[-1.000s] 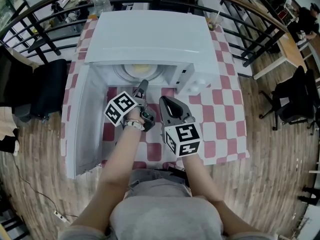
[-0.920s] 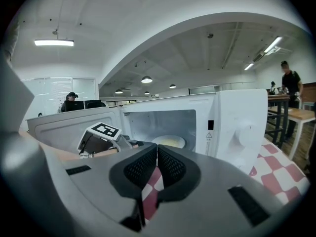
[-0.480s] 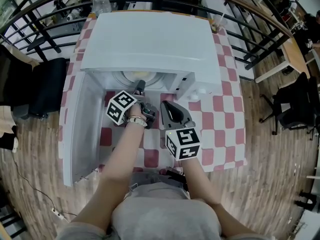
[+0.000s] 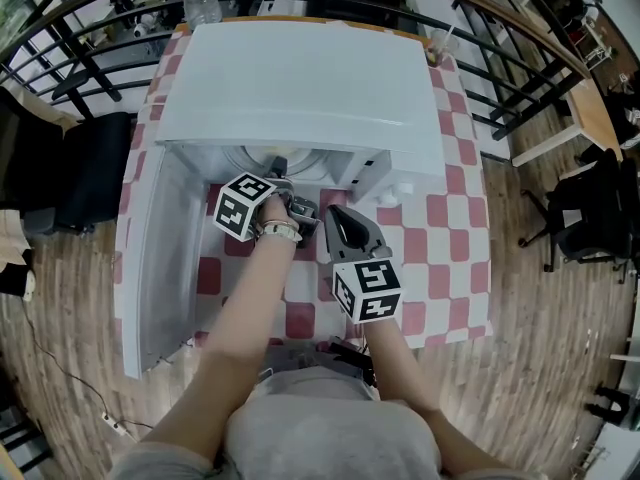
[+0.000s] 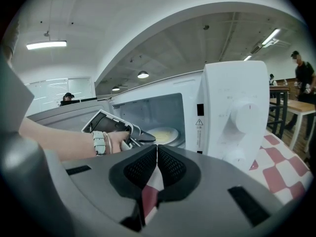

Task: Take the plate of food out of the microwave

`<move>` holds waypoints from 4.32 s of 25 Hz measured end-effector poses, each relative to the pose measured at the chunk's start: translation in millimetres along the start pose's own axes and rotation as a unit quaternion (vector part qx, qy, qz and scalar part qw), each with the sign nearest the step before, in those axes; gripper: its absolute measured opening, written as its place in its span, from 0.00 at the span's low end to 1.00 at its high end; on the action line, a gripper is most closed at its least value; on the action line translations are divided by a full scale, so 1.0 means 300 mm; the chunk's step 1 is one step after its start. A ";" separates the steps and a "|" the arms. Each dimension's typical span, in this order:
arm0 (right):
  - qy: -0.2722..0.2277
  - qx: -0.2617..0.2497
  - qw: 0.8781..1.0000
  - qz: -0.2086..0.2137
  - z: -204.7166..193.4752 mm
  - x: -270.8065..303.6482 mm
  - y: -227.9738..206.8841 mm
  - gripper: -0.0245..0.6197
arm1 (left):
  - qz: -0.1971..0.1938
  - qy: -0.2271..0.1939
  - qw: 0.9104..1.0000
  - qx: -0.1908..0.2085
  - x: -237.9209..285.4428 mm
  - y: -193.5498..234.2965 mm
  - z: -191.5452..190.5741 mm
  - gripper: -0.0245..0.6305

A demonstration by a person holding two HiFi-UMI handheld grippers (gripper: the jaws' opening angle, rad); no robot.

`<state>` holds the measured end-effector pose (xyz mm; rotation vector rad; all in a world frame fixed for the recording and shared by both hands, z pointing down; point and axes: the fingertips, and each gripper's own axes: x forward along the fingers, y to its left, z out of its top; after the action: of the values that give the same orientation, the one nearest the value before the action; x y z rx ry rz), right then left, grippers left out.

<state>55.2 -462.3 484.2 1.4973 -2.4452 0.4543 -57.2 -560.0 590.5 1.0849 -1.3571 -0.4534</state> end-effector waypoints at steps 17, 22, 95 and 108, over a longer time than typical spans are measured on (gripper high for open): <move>0.009 0.002 1.000 0.002 -0.016 0.010 -0.019 0.08 | 0.048 -0.004 0.998 -0.029 0.048 0.032 0.006 0.50; 0.005 0.002 1.000 0.002 -0.011 0.011 -0.015 0.08 | 0.042 0.007 0.998 -0.045 0.041 0.039 0.007 0.48; -0.059 -0.044 0.997 -0.009 0.095 -0.090 0.107 0.08 | -0.139 0.022 0.988 -0.059 -0.202 -0.071 0.021 0.06; -0.073 -0.047 0.996 -0.020 0.098 -0.125 0.169 0.08 | -0.176 0.024 0.982 -0.058 -0.301 -0.080 0.010 0.06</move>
<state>25.5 -421.1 436.5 1.5878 -2.5024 0.2252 -72.7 -499.9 520.7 1.2337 -1.0826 -0.7507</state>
